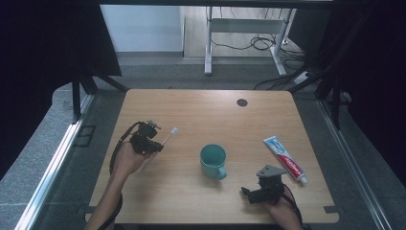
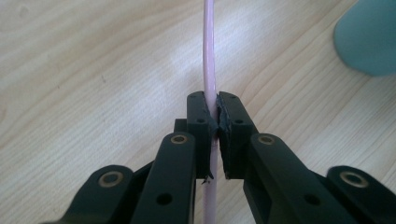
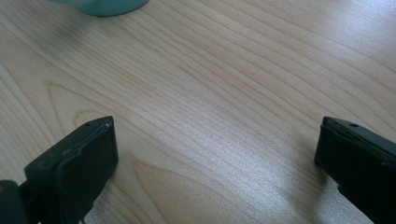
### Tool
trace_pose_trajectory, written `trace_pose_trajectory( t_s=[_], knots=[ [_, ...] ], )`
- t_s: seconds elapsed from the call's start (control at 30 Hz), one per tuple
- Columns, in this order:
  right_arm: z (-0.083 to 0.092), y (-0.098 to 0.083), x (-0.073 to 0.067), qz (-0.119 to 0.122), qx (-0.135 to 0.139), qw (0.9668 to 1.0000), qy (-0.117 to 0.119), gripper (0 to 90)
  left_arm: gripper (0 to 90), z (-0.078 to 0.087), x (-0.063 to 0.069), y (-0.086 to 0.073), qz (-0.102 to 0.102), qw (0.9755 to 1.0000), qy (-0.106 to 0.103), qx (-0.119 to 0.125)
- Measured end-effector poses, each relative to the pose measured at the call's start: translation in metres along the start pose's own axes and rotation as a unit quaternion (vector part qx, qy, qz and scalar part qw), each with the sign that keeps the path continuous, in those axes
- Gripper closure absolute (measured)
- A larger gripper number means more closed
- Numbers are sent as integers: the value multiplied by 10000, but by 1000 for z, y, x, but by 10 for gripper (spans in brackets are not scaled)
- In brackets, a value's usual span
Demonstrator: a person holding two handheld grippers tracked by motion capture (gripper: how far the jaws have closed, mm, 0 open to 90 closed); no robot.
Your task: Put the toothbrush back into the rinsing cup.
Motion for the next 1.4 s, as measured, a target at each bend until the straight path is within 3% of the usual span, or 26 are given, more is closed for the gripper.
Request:
trace_pose_trajectory(
  t_s=[0.3, 0.63, 0.8, 0.97, 1.1, 1.3, 1.4],
  knots=[
    [0, 0, 0, 1, -1, 10000, -1, 0, 844, 7, 5, 6, -20, 9990, -216, 386],
    [0, 0, 0, 1, 0, 10000, -1, 0, 844, 16, 12, 13, -78, 9954, -421, 858],
    [0, 0, 0, -1, 1, 10000, 1, 0, 844, 21, 18, 17, -70, 9914, -586, 1169],
    [0, 0, 0, 8, 3, 10000, 0, 0, 844, 26, 21, 19, -90, 9891, -645, 1322],
    [0, 0, 0, 3, 2, 10000, 1, 0, 844, 31, 25, 23, -81, 9848, -761, 1559],
    [0, 0, 0, 2, 2, 10000, 2, 0, 844, 34, 29, 25, -123, 9816, -834, 1713],
    [0, 0, 0, 6, 3, 10000, -1, 0, 844, 37, 33, 27, -144, 9784, -903, 1856]
  ],
)
Point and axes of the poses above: each handheld gripper's, and its own axes: z roughly backward along the jaws, y roughly out of its top, x roughly to its right, the point moved 7 cm from there along -z, roughly forward along the jaws, and after that the axes turned 9 degrees about z, right-handed, at the moved point
